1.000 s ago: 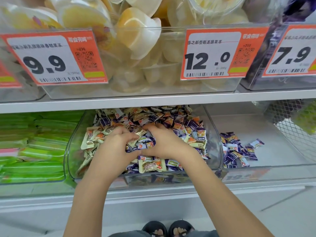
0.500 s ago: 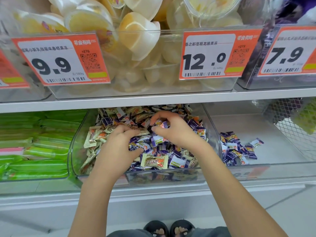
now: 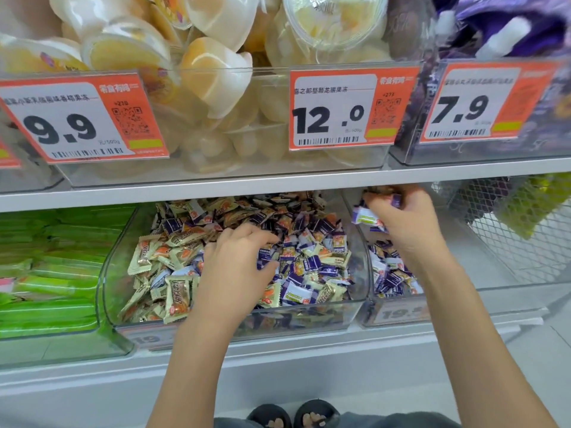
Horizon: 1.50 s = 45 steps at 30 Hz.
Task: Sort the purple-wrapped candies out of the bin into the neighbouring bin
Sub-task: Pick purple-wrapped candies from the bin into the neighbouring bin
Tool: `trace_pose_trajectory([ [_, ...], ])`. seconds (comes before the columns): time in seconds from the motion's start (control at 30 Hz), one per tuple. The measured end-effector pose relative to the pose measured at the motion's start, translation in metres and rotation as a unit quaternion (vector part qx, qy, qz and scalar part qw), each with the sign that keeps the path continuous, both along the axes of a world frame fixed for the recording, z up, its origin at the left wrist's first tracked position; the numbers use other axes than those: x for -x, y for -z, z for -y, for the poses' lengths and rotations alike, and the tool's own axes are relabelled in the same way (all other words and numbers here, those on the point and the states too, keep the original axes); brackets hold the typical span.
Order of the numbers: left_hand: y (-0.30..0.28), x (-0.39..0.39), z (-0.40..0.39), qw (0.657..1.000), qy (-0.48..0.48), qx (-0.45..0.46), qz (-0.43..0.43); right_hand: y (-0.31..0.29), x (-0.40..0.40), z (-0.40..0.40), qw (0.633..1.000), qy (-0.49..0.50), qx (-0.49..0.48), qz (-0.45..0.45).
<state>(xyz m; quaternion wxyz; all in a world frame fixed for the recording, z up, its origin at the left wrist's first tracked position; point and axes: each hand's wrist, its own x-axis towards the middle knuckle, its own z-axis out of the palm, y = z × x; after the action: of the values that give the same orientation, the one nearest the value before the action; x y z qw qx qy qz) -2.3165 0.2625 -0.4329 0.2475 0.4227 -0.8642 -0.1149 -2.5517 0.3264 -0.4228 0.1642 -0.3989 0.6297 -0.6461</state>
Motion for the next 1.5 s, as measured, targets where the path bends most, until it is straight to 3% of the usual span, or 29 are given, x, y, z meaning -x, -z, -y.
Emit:
trace_pose_trajectory([
  [0.1, 0.001, 0.009, -0.003, 1.000, 0.014, -0.020, 0.013, 0.019, 0.035, -0.019, 0.992, 0.007, -0.100, -0.076],
  [0.2, 0.003, 0.015, -0.003, 0.998, 0.038, -0.048, 0.012, 0.041, 0.063, -0.038, 0.959, -0.114, -0.259, -0.029],
  [0.27, 0.005, 0.019, 0.000, 0.998, 0.047, -0.051, 0.010, 0.044, 0.078, -0.043, 0.950, -0.107, -0.291, -0.043],
  [0.37, 0.007, 0.026, 0.004, 0.997, 0.057, -0.048, 0.004, 0.047, 0.089, -0.035, 0.932, -0.095, -0.313, -0.157],
  [0.43, 0.008, 0.030, 0.004, 0.996, 0.067, -0.054, -0.002, 0.058, 0.077, -0.024, 0.858, -0.226, -0.380, -0.260],
  [0.5, 0.010, 0.033, 0.004, 0.995, 0.079, -0.063, -0.003, 0.073, 0.065, -0.012, 0.730, -0.326, -0.480, -0.361],
  [0.53, 0.011, 0.033, 0.004, 0.994, 0.082, -0.066, -0.001, 0.078, 0.068, -0.007, 0.685, -0.325, -0.516, -0.399],
  [0.6, 0.013, 0.031, 0.004, 0.994, 0.086, -0.070, 0.005, 0.079, 0.087, -0.002, 0.654, -0.258, -0.570, -0.426],
  [0.7, 0.016, 0.026, 0.006, 0.993, 0.093, -0.071, 0.005, 0.073, 0.114, -0.011, 0.661, -0.193, -0.605, -0.400],
  [0.73, 0.016, 0.026, 0.006, 0.993, 0.095, -0.070, 0.002, 0.071, 0.116, -0.016, 0.693, -0.201, -0.588, -0.364],
  [0.8, 0.017, 0.026, 0.006, 0.993, 0.098, -0.069, -0.002, 0.063, 0.107, -0.025, 0.798, -0.196, -0.496, -0.280],
  [0.87, 0.016, 0.026, 0.003, 0.992, 0.098, -0.074, -0.008, 0.052, 0.086, -0.032, 0.890, -0.120, -0.363, -0.247],
  [0.97, 0.020, 0.018, -0.008, 0.991, 0.099, -0.078, -0.034, 0.027, 0.028, -0.046, 0.958, 0.005, -0.155, -0.240],
  [1.07, 0.026, 0.002, -0.021, 0.992, 0.097, -0.069, -0.045, 0.006, -0.037, -0.048, 0.952, -0.036, -0.044, -0.302],
  [1.2, 0.031, -0.017, -0.024, 0.994, 0.091, -0.060, -0.027, 0.004, -0.075, -0.009, 0.883, -0.154, -0.201, -0.396],
  [1.37, 0.031, -0.025, -0.017, 0.996, 0.070, -0.046, -0.017, 0.013, -0.064, 0.045, 0.822, -0.111, -0.339, -0.444],
  [1.5, 0.033, -0.020, -0.012, 0.998, 0.056, -0.023, 0.008, 0.030, -0.069, 0.071, 0.783, -0.083, -0.340, -0.515],
])
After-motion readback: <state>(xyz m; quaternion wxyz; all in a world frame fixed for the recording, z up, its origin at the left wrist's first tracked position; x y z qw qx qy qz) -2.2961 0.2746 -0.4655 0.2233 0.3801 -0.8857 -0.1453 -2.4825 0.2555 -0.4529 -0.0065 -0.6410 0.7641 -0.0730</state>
